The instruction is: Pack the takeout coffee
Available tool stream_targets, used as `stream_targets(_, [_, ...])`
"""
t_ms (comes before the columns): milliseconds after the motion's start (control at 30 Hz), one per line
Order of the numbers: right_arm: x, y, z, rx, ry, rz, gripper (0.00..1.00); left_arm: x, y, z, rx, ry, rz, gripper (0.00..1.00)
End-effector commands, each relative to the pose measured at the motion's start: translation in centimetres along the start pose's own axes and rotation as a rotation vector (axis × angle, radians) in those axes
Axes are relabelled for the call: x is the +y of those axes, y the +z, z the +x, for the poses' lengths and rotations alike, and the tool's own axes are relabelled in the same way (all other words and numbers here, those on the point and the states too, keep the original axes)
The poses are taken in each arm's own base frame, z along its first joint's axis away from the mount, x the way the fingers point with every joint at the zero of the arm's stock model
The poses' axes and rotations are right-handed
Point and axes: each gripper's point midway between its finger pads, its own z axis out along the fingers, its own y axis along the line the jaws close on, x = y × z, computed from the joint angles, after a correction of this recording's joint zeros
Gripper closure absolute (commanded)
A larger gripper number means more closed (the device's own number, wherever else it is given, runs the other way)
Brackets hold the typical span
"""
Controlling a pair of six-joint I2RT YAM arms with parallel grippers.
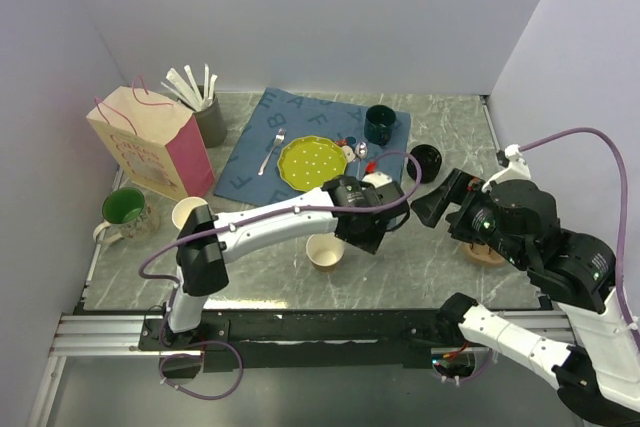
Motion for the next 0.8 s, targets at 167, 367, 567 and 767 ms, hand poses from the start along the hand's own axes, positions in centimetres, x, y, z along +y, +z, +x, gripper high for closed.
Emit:
stream_targets(167, [1.3,1.5,-4.9,-0.145,-0.128,0.067,0.01,4.6,-4.7,-6.8,-0.132,-0.203,0.152,0.03])
stream_targets(367, [0.3,6.2,-6.2,-0.097,-0.190,0.162,0.07,9.4,-7.3,-6.6,-0.207,-0.388,0.314,0.03])
stream_targets(567, [-4.0,14.0,-7.1,-0.024,-0.222,0.275,0.25,11.7,-9.6,-3.6,-0.221,-0.457,0.335,0.03])
stream_targets(767, [-8.5,22.4,-7.3,0.121,-0.289,0.428,0.38,13.7,-11.9,-1.7,-0.308,-0.511,0.357,0.03])
